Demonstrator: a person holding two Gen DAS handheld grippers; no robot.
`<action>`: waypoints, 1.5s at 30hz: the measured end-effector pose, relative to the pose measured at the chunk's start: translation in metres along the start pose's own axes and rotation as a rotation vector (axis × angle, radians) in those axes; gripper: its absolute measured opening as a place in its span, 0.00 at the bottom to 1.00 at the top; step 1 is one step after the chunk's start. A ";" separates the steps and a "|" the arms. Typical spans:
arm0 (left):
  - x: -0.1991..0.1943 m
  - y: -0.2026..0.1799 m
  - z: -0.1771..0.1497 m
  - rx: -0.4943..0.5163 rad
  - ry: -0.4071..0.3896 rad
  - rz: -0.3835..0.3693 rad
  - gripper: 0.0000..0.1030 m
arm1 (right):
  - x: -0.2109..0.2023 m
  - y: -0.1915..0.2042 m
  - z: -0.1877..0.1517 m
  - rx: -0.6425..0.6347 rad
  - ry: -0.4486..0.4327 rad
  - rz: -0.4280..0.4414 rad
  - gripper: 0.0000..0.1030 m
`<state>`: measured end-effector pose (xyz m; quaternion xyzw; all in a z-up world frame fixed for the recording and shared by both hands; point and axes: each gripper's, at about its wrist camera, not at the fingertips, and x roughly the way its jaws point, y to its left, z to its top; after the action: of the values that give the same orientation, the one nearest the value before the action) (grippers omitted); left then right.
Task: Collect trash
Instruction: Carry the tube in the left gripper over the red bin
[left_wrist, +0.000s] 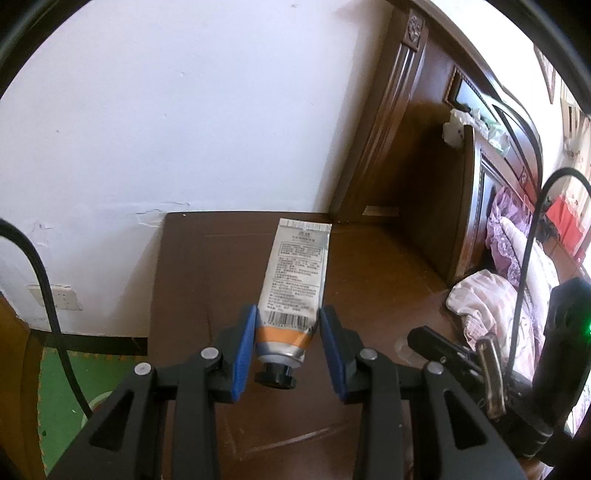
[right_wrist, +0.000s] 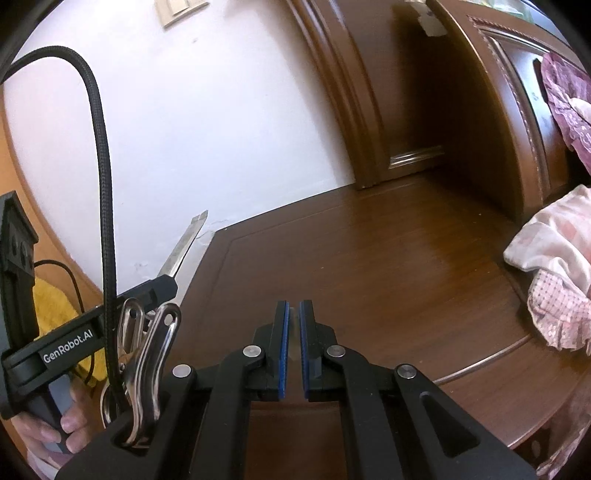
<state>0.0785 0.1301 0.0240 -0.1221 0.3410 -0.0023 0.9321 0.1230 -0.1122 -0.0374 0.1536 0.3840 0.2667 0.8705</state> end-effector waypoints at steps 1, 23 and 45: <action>-0.002 0.002 0.000 -0.003 -0.003 0.001 0.35 | 0.000 0.001 0.000 -0.003 0.001 0.003 0.06; -0.067 0.064 -0.024 -0.092 -0.085 0.134 0.35 | -0.002 0.057 -0.026 -0.130 0.016 0.130 0.06; -0.089 0.139 -0.090 -0.209 -0.018 0.244 0.35 | 0.004 0.130 -0.070 -0.286 0.056 0.245 0.06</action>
<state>-0.0580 0.2525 -0.0175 -0.1759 0.3435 0.1475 0.9107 0.0279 0.0002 -0.0243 0.0665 0.3449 0.4266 0.8335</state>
